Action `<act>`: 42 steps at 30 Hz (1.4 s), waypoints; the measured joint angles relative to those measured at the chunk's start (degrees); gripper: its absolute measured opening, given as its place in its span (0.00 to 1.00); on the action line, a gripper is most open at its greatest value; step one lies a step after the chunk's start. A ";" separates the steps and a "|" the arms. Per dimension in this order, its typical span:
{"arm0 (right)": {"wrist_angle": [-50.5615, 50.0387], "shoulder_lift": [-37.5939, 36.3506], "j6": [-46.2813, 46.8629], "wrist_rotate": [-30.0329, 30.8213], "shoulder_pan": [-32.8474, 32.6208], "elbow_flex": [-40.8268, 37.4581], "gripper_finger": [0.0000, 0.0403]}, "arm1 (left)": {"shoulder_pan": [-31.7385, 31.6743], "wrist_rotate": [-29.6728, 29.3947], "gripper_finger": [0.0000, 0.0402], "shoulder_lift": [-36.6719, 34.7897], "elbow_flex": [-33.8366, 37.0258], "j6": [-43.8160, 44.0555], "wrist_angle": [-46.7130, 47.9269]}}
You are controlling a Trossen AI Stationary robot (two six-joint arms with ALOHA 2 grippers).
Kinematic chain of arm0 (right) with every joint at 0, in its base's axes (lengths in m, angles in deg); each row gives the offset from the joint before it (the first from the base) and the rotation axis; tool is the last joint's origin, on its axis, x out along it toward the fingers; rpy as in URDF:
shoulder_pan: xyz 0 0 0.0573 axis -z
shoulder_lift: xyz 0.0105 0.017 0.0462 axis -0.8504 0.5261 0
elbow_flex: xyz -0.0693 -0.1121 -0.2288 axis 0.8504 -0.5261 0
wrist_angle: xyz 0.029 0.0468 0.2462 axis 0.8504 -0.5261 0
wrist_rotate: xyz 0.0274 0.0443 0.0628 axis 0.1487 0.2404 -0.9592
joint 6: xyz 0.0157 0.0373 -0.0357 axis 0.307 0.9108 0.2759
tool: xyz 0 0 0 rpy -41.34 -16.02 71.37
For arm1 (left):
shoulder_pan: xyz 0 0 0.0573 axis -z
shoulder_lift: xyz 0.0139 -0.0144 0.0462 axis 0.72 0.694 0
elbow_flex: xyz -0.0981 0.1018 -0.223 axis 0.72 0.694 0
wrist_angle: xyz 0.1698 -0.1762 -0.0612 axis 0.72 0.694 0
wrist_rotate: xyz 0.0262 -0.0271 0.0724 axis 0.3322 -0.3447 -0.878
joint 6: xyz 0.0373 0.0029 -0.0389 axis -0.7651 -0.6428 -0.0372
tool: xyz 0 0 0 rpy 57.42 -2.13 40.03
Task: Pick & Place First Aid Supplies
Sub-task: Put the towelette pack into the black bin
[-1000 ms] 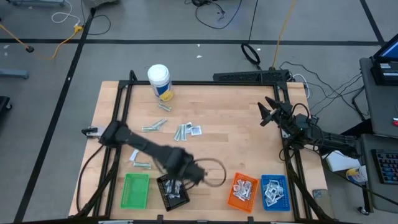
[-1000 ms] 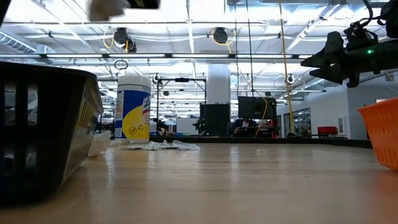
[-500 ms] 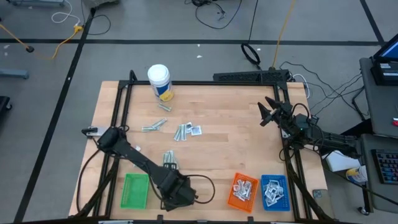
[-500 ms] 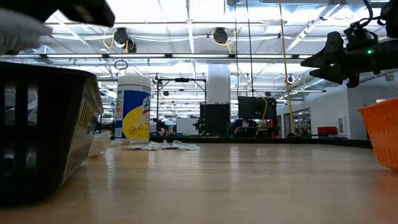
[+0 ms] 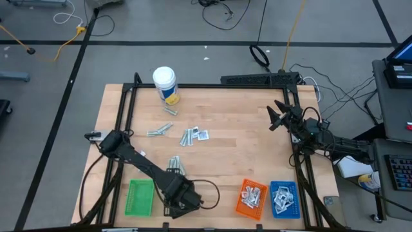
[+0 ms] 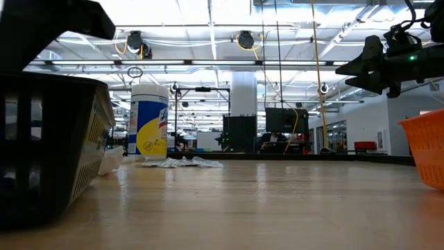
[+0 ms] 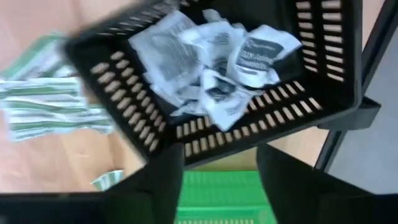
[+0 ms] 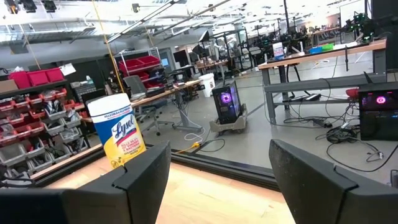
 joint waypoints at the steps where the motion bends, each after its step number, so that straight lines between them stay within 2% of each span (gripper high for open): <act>1: 0.00 -0.01 0.00 0.02 -0.02 -0.01 0.66 | -0.48 -0.20 0.54 -0.82 0.02 -0.12 0.35; 6: 0.03 0.01 0.00 0.02 0.00 0.01 0.66 | -5.06 -4.40 0.70 -5.66 -0.02 -5.34 1.12; 12: 0.00 0.00 0.00 0.02 -0.01 0.01 0.66 | -13.18 -6.62 0.82 -9.13 0.00 -21.44 4.12; 18: 0.00 0.01 -0.01 0.01 0.00 0.01 0.66 | -21.76 -8.71 0.85 -11.47 0.00 -39.20 3.08; 24: 0.00 0.01 0.00 0.02 0.00 0.01 0.66 | -31.09 -13.28 0.82 -11.58 0.00 -50.75 0.27; 29: 0.00 0.01 0.00 0.01 0.00 0.00 0.66 | -38.74 -13.43 0.80 -11.58 0.00 -56.27 -2.35; 33: 0.00 0.01 0.00 0.00 -0.02 0.01 0.66 | -42.99 -8.62 0.80 -9.88 -0.02 -57.23 -4.14; 42: 0.00 0.01 0.00 0.02 -0.01 0.01 0.66 | -43.71 -10.02 0.81 1.10 0.02 -55.24 -15.34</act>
